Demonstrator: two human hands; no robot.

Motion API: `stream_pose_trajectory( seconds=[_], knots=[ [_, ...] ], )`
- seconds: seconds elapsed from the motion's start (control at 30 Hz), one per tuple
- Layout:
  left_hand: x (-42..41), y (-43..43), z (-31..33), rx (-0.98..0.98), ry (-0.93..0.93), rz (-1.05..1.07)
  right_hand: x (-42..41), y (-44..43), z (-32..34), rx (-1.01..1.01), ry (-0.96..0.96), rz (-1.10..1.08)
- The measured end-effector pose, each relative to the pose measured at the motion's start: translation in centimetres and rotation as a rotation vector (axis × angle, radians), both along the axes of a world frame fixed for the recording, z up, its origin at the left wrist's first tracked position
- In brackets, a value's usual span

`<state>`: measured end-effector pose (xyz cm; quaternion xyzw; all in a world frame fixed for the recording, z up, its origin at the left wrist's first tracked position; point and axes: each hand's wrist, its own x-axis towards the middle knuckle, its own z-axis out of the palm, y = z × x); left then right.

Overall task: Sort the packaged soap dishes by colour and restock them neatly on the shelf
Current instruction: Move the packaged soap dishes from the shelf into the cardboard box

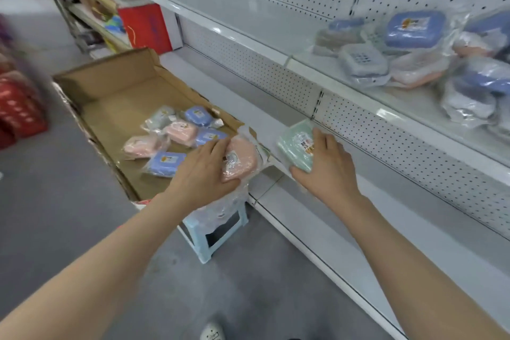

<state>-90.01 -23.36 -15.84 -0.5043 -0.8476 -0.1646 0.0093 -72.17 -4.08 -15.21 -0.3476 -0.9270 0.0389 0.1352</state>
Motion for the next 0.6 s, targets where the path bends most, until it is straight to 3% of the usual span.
stream_pose_trajectory(
  seconds=[0.3,0.6],
  knots=[
    [-10.1,-7.6,-6.9,-0.21,-0.125,0.214,-13.1,-2.5,-5.7,-0.123,-0.201,0.173],
    [-18.3,-7.9,-11.4,-0.377,-0.194,0.279,-26.5,-0.7,-10.9,-0.405,-0.349,0.395]
  ],
)
